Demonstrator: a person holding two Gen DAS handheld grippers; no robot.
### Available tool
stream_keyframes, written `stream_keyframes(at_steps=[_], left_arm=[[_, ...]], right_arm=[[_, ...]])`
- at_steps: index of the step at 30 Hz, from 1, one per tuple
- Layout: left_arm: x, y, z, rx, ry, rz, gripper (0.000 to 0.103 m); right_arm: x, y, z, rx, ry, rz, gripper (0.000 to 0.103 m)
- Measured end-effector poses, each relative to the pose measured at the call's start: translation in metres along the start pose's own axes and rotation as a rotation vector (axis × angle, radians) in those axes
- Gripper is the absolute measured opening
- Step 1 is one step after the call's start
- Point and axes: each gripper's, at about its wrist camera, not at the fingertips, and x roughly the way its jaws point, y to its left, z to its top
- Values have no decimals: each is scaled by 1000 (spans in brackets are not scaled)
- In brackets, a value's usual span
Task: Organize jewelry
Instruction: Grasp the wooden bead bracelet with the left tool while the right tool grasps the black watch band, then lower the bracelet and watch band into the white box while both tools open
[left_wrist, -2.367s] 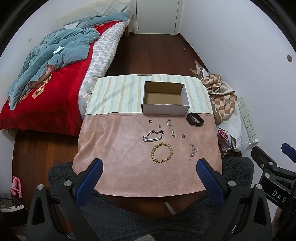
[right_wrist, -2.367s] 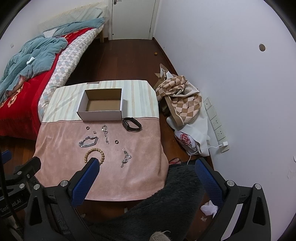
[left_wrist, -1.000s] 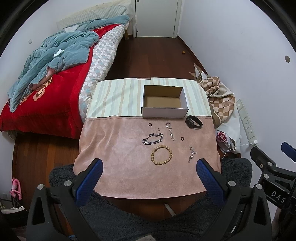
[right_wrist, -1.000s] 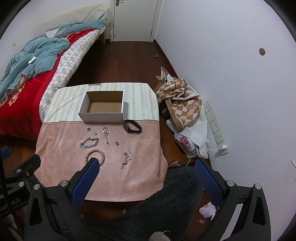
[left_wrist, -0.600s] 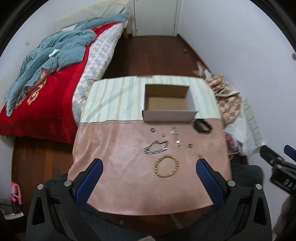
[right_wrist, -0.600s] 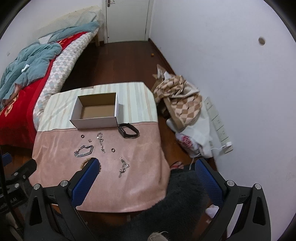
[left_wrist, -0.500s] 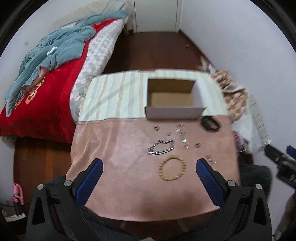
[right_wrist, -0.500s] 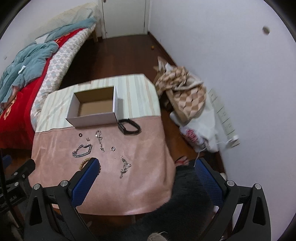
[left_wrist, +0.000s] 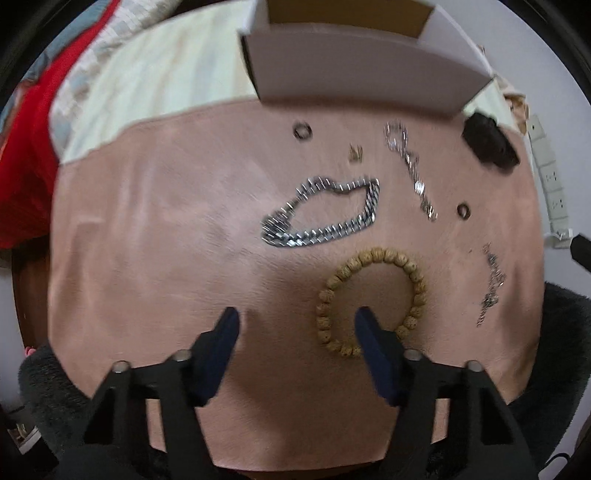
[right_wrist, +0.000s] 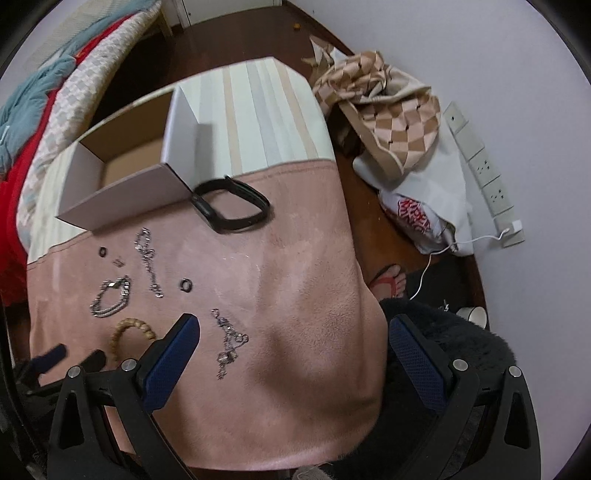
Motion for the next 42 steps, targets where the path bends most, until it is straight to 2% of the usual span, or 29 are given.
stream_keyframes(at_steps=[2,4,5,6,10,15,20,24,27,28,29,33,39,42], left_arm=[[7,-5,-3,15,6,3,39],[5,-11,-6,48,-33,10,30],[4,-13,-7,59,-48,10,21],[3,-15,-8,60,-58,6,6],[-4,-6,-9,3,-60,-62,7],[-30,7,-8,-18,-103,-82,7],[-60,15,-6,-21,-136,-102,7],[-71,20,0,-6,-159,-92,7],[-74,19,4,-5,-163,-90,6],[-75,21,6,-3,-165,-92,6],[-76,24,9,-2,-169,-94,6],[-75,22,9,4,-192,-103,6],[-108,23,6,21,-239,-142,6],[-129,14,16,37,-277,-164,6]], right_arm=[[7,-2,1,10,15,4,103],[11,-4,2,15,26,2,103],[13,-6,2,19,29,2,103],[15,-10,4,23,31,3,103],[22,-14,9,45,42,27,103],[26,-19,30,102,3,109,102],[41,-16,61,143,-51,144,89],[66,-7,81,128,-22,131,80],[86,4,83,93,44,135,52],[82,8,82,69,5,120,42],[83,11,81,61,12,147,14],[73,12,65,91,-1,171,11],[36,10,37,106,-40,234,10],[8,13,33,95,-67,273,10]])
